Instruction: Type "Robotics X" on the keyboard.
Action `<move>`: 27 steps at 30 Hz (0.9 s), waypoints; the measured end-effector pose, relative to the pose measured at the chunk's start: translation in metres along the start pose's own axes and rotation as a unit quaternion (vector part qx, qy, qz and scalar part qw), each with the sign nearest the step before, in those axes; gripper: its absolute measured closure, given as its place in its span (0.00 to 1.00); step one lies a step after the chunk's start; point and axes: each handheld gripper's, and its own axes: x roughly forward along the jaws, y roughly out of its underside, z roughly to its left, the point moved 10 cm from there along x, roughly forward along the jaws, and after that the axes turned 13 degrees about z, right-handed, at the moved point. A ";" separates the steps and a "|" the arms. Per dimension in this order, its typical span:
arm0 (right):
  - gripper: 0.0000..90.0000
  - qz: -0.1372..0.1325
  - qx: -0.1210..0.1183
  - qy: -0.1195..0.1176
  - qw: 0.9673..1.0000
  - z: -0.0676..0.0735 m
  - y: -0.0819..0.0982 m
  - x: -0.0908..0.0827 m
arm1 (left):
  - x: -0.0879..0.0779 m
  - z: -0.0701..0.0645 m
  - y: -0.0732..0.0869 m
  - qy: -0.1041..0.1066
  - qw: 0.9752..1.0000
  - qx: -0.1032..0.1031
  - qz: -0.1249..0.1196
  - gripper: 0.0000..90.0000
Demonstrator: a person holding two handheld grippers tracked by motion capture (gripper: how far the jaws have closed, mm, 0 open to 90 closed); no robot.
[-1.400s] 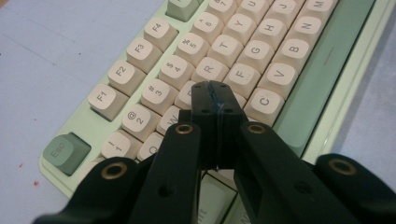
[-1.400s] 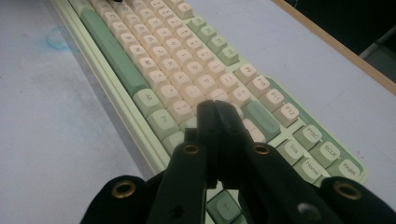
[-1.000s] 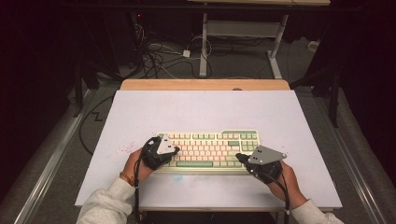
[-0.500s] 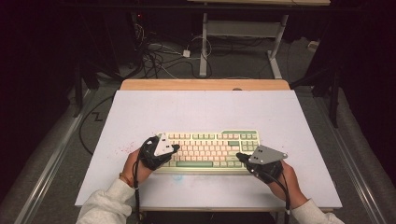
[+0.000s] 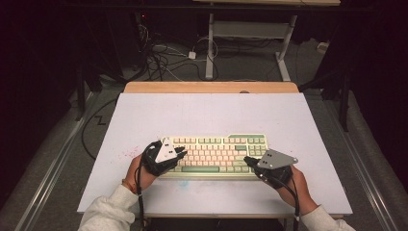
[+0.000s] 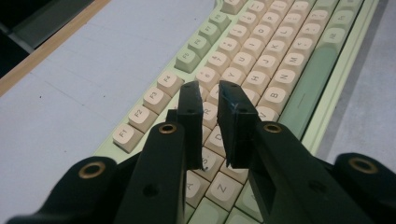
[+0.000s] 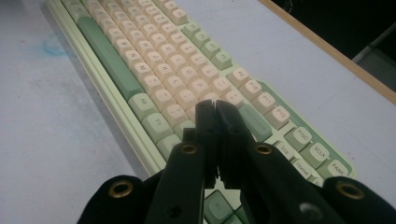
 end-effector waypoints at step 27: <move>0.98 -0.005 -0.002 -0.001 1.000 0.002 -0.002 -0.003 | -0.010 -0.014 0.003 0.018 1.000 0.014 -0.003 0.92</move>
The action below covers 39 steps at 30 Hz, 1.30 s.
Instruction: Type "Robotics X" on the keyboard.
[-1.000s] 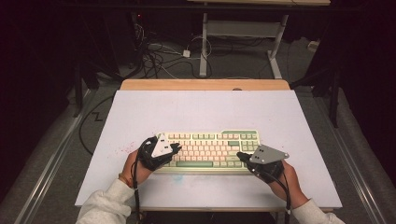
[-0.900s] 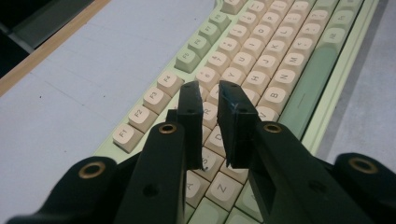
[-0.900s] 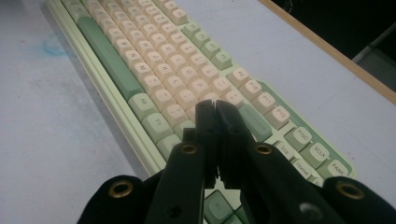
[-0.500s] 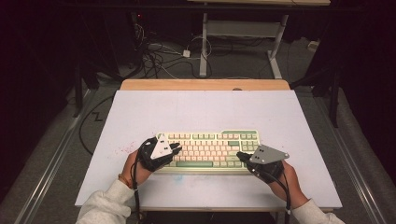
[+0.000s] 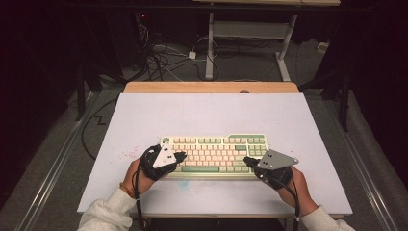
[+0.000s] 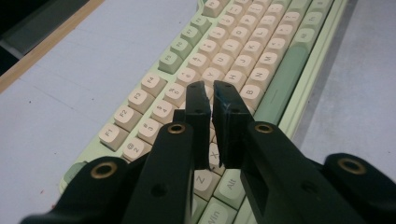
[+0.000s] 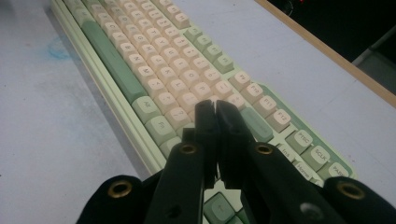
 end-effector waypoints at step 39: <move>1.00 0.021 -0.005 -0.008 1.000 0.003 0.005 0.013 | 0.010 -0.024 -0.002 0.030 0.999 0.030 0.017 0.92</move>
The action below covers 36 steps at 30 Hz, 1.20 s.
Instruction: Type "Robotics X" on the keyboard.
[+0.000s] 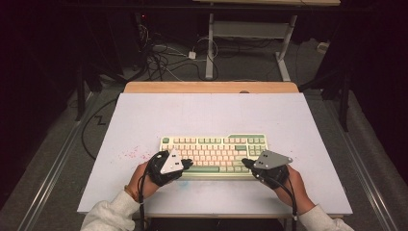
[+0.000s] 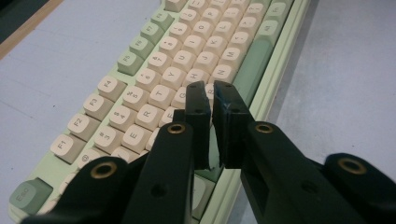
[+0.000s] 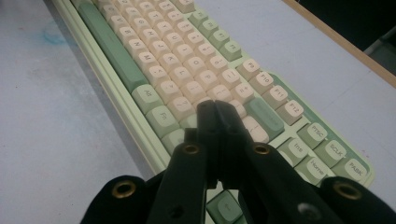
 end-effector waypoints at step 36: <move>1.00 0.001 -0.004 -0.001 1.000 0.002 -0.001 0.000 | 0.013 -0.002 0.002 0.005 1.000 -0.001 0.025 0.96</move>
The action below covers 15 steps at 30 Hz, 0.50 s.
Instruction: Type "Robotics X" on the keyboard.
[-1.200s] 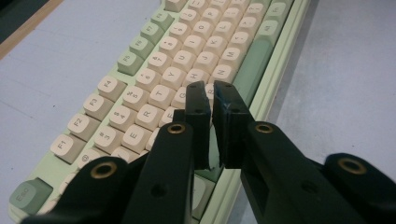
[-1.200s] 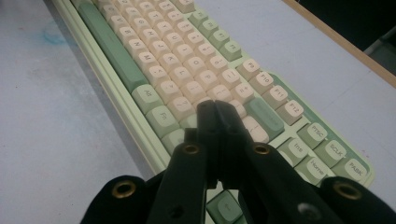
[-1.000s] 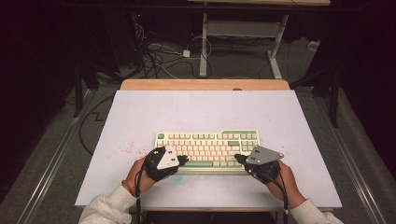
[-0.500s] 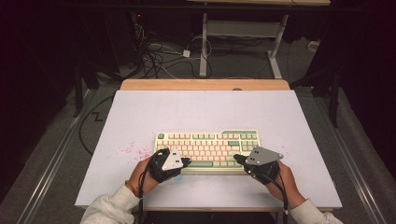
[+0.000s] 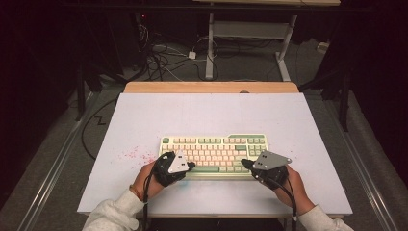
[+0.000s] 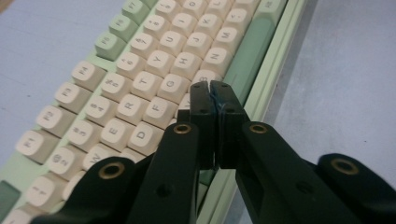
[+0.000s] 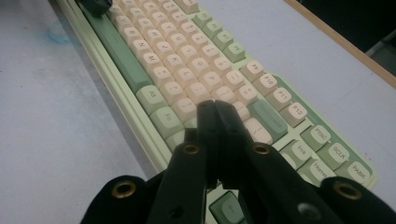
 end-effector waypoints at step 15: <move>1.00 0.003 0.005 0.001 1.000 -0.003 0.001 0.002 | -0.014 0.009 0.005 -0.007 1.000 -0.016 -0.015 0.96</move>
